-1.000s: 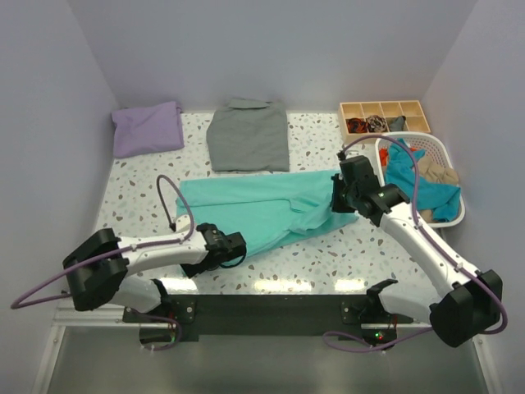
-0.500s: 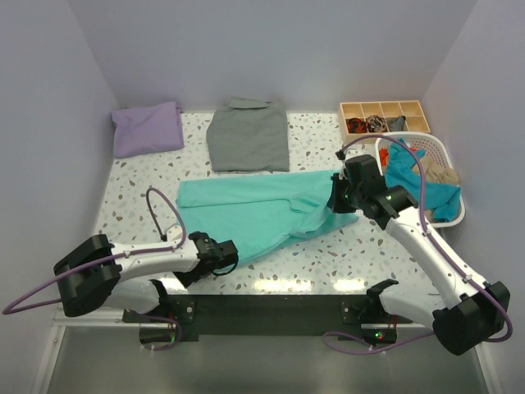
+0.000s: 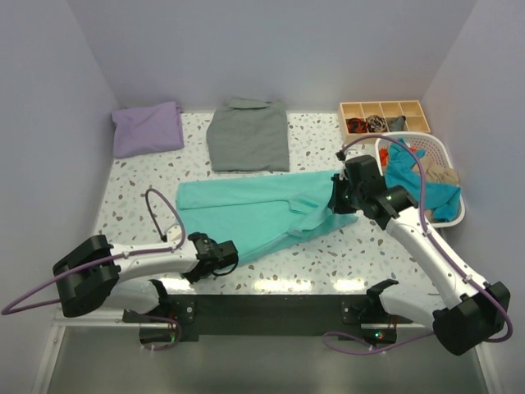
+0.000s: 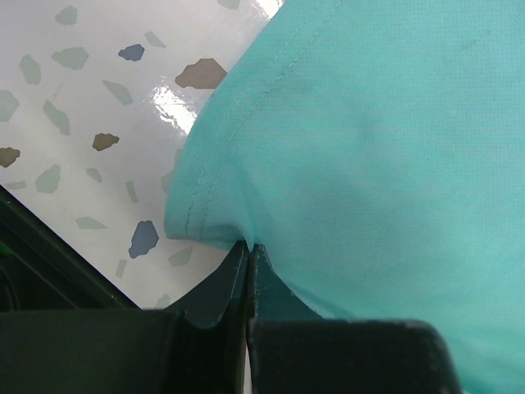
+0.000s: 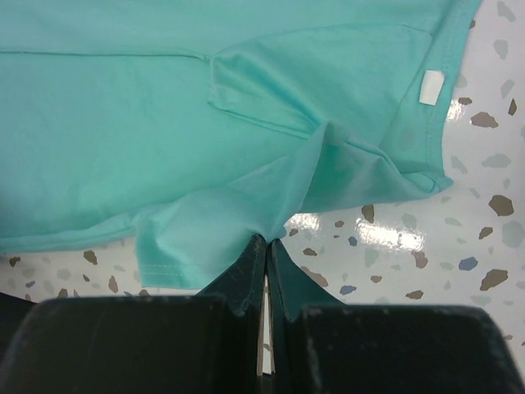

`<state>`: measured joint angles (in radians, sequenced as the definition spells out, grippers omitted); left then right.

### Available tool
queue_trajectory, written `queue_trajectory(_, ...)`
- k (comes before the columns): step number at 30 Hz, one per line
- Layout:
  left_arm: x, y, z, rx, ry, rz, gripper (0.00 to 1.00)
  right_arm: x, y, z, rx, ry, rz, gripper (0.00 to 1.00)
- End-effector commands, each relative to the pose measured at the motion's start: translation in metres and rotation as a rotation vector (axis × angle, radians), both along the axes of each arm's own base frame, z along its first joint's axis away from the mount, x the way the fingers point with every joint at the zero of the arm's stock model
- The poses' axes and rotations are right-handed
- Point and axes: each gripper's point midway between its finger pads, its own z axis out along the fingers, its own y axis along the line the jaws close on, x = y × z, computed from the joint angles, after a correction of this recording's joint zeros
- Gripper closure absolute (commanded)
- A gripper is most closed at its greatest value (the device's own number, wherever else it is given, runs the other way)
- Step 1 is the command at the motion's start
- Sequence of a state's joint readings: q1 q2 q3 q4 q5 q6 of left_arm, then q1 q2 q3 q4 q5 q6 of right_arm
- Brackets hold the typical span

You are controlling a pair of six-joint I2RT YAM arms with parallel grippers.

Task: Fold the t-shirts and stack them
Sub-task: Fold the tshirt

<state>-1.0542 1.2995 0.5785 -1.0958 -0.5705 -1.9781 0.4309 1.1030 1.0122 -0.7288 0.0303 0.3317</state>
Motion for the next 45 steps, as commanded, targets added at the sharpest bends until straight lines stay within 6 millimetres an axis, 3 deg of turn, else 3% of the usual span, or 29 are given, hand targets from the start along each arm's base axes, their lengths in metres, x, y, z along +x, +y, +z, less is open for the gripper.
queue_trajectory(1,0.022,-0.005,0.02,-0.016,-0.15,0.143,1.0,-0.002,-0.011,0.007,-0.027,-0.027,-0.037,1.0)
queue_trajectory(2,0.03,-0.015,0.031,-0.015,-0.159,0.108,1.0,-0.002,-0.014,0.007,-0.037,-0.03,-0.05,1.0)
queue_trajectory(7,0.051,-0.017,0.068,0.085,-0.212,0.011,1.0,0.002,-0.028,0.001,-0.086,-0.043,-0.119,1.0)
queue_trajectory(13,0.055,-0.015,0.084,0.079,-0.242,-0.062,1.0,0.011,-0.025,-0.01,-0.087,-0.025,-0.138,1.0)
queue_trajectory(21,0.05,0.005,0.075,0.132,-0.186,-0.073,1.0,0.032,-0.018,-0.011,-0.09,-0.041,-0.15,1.0)
queue_trajectory(26,0.063,0.013,0.067,0.16,-0.142,-0.09,1.0,0.044,-0.02,-0.014,-0.117,-0.039,-0.178,1.0)
queue_trajectory(31,0.083,0.013,0.076,0.193,-0.195,-0.113,0.98,0.048,-0.028,-0.016,-0.156,-0.042,-0.215,1.0)
queue_trajectory(37,0.108,0.003,0.076,0.263,-0.169,-0.201,0.94,0.042,-0.042,-0.014,-0.197,-0.039,-0.266,1.0)
queue_trajectory(45,0.138,-0.001,0.071,0.299,-0.132,-0.259,0.94,0.004,-0.046,-0.011,-0.138,0.015,-0.277,1.0)
